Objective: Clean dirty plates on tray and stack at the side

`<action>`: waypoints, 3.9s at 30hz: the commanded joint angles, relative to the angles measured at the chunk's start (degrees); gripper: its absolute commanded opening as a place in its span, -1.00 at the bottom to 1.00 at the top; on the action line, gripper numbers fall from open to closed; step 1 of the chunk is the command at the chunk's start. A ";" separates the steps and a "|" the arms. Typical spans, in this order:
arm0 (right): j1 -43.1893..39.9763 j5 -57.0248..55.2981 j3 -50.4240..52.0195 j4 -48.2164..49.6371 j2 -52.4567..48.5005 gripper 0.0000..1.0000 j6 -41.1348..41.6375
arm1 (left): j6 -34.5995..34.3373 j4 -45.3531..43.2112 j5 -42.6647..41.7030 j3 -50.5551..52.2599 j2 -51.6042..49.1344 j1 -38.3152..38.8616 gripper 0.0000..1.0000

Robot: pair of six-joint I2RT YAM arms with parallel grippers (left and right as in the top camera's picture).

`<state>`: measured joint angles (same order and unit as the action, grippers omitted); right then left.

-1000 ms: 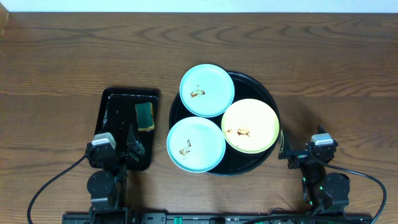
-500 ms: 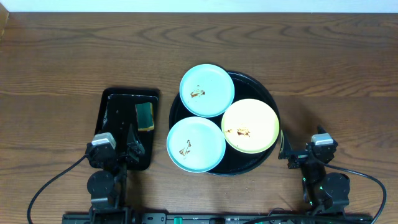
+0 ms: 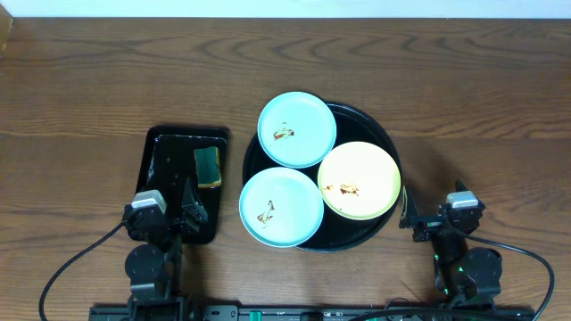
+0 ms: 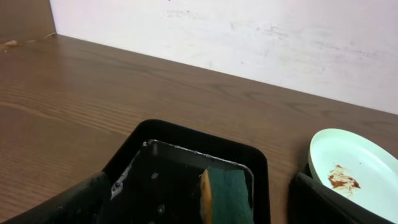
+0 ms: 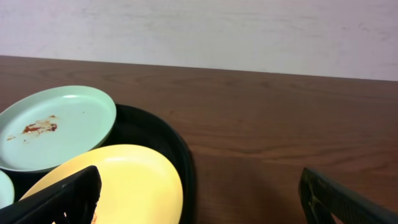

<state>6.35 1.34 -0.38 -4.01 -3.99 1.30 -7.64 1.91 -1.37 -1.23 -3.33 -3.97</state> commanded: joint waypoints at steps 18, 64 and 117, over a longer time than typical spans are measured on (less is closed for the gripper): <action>0.59 0.24 0.07 -0.24 0.28 0.98 -0.09 | 0.48 2.29 0.92 1.01 0.04 0.17 0.82; 0.59 0.24 0.07 -0.24 0.28 0.99 -0.09 | -5.97 15.45 -13.09 -25.79 -31.67 0.20 0.83; 0.59 0.22 0.07 -0.24 0.28 0.98 -0.09 | -0.11 47.89 -12.07 -54.51 -78.31 0.20 0.96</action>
<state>6.37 1.37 -0.38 -4.01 -3.99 1.30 -8.71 50.00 -14.61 -54.35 -80.03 -3.95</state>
